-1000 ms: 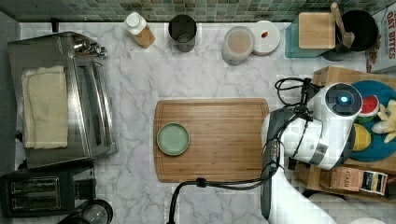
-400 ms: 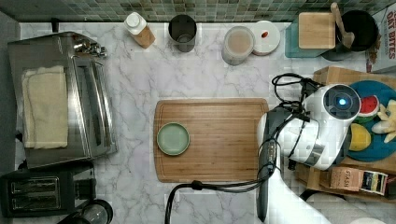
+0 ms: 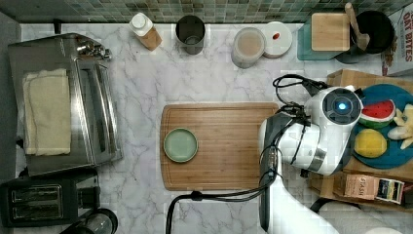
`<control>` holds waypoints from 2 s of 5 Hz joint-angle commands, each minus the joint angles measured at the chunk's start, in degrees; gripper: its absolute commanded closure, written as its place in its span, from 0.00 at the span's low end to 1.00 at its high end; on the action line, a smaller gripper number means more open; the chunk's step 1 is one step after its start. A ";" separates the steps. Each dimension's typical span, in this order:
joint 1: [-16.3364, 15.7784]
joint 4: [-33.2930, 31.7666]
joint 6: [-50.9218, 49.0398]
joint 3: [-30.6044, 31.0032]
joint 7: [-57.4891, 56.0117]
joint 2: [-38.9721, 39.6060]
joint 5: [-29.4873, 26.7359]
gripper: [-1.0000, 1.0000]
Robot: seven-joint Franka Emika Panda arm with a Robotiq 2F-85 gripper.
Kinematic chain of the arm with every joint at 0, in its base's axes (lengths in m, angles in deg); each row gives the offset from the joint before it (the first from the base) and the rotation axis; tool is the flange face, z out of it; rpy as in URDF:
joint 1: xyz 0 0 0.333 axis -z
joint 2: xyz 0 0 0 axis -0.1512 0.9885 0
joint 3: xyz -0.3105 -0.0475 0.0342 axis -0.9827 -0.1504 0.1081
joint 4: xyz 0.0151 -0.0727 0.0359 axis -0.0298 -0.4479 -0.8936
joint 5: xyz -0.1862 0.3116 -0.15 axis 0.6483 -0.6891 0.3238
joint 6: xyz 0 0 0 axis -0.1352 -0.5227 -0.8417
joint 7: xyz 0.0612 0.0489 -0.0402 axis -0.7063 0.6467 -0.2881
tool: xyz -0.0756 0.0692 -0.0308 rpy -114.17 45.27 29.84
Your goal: Open the drawer.
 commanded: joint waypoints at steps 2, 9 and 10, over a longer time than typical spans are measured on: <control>-0.62 -7.95 7.37 -1.88 3.47 -3.14 4.55 0.00; 3.84 -13.48 16.45 2.73 -8.18 0.65 -3.77 0.00; 1.96 -14.81 17.75 5.33 -6.11 0.37 -5.99 0.00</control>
